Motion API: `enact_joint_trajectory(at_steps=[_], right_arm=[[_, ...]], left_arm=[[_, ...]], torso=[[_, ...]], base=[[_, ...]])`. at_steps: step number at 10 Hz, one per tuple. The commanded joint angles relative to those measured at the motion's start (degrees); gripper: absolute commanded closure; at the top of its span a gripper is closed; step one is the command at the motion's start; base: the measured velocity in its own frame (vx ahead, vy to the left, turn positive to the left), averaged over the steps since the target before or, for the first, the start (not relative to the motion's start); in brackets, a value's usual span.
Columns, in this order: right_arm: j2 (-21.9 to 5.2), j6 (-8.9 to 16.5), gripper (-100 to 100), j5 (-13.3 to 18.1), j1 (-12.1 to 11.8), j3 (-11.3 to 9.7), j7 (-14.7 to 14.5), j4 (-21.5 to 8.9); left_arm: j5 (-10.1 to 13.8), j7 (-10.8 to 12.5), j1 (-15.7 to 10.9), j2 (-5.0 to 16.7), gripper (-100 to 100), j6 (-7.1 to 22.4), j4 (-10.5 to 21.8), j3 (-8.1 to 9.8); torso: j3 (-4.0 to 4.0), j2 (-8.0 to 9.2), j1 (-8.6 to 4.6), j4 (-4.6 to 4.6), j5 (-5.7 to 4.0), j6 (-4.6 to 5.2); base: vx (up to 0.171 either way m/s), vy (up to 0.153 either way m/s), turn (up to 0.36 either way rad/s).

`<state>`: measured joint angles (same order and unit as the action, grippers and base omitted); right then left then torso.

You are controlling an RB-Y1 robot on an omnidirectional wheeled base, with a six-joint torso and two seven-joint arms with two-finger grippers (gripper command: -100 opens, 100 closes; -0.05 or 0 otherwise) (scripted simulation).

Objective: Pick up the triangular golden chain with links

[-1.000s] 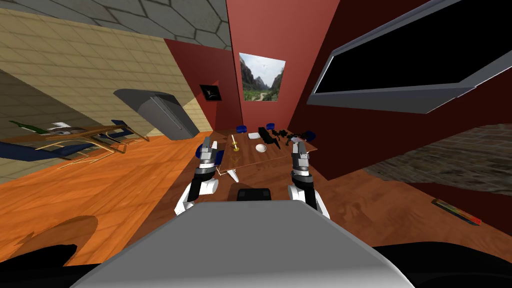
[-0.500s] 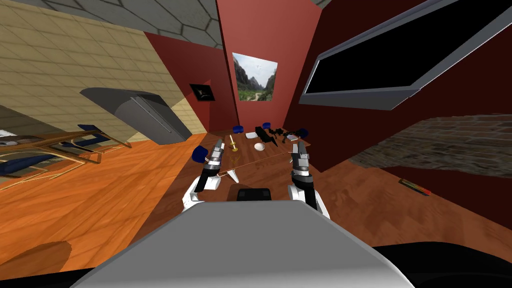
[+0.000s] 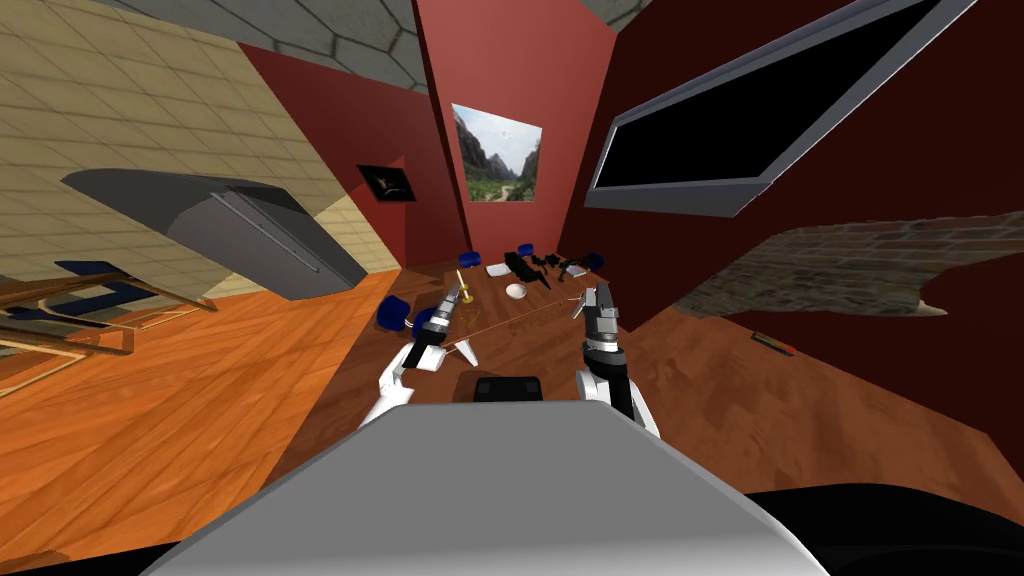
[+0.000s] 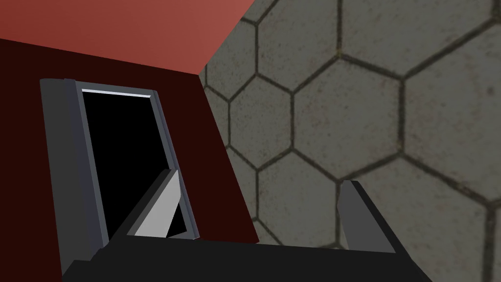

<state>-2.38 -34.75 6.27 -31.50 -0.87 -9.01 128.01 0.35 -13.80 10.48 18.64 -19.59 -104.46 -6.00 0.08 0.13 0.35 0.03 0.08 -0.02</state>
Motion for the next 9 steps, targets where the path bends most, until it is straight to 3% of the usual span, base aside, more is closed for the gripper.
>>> enact_joint_trajectory(at_steps=[1, 3, 4, 9], right_arm=[[0.00, 0.00, 0, 0.00, 0.00, 0.00, 0.00, 0.00], [0.00, 0.00, 0, 0.00, 0.00, 0.00, 0.00, 0.00], [0.00, 0.00, 0, 0.00, 0.00, 0.00, 0.00, 0.00], [0.00, 0.00, 0, 0.00, -0.01, 0.00, 0.00, 0.00]], left_arm=[[-0.06, -0.28, -0.86, 0.54, -100, 0.79, 1.81, -0.33], [-0.51, -0.95, -3.04, 1.69, -100, 3.14, 5.74, -1.41], [-0.51, -0.95, -3.04, 1.69, -100, 3.14, 5.75, -1.41], [-1.86, -1.13, -6.57, 3.33, -100, 8.24, 13.43, -3.10]], torso=[[0.00, 0.00, 0.00, 0.00, 0.00, 0.00], [-0.07, -0.13, -0.12, -0.03, -0.03, 0.00], [-0.07, -0.13, -0.09, -0.03, -0.02, 0.00], [-0.13, -0.22, -0.18, -0.05, -0.03, -0.03]], base=[[-0.034, 0.054, -0.043], [-0.023, 0.055, -0.113], [-0.021, 0.048, -0.042], [-0.007, 0.037, -0.058]])
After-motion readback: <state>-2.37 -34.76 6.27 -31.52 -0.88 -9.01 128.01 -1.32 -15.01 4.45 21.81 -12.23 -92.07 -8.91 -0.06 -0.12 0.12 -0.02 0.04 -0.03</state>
